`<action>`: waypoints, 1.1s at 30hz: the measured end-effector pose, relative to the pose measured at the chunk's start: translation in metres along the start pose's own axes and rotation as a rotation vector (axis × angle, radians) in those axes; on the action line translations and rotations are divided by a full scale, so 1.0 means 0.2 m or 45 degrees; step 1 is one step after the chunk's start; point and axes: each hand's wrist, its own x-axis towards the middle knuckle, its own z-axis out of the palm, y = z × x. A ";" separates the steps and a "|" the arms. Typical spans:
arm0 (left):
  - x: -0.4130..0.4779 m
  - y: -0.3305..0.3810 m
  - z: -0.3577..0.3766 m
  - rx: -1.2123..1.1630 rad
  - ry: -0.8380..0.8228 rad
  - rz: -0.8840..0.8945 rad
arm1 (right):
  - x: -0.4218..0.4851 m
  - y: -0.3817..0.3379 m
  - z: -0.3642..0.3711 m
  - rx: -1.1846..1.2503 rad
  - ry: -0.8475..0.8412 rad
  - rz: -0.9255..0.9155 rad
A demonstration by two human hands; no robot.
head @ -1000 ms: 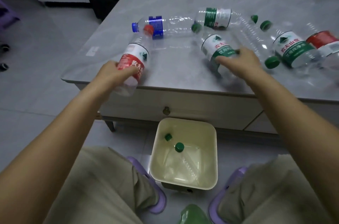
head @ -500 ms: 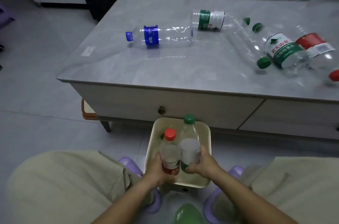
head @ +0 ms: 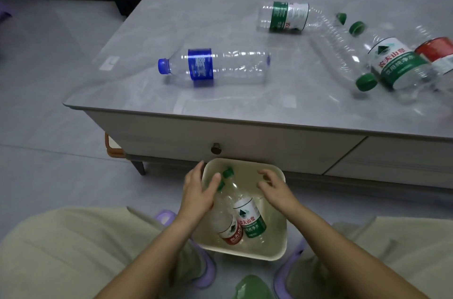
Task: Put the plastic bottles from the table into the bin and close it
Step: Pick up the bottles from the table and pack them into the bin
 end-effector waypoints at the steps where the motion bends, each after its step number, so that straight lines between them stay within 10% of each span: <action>1: 0.02 0.00 -0.01 -0.022 0.024 -0.013 | 0.01 -0.03 -0.01 -0.078 0.077 -0.057; 9: 0.18 0.55 -0.39 0.130 0.856 0.934 | -0.03 -0.76 -0.19 -0.149 0.813 -1.169; 11: 0.29 0.72 -0.52 0.401 0.822 0.870 | -0.04 -0.88 -0.27 -0.276 0.985 -1.322; 17: 0.31 0.88 -0.70 0.928 -0.115 0.284 | 0.06 -0.92 -0.46 -1.142 0.403 -0.761; 25: -0.25 0.88 -0.71 0.617 -0.011 0.828 | -0.23 -0.53 -0.48 -0.531 0.356 -0.974; 33: -0.46 0.93 -0.60 0.637 -0.178 0.994 | -0.38 -0.26 -0.42 -0.849 0.143 -0.767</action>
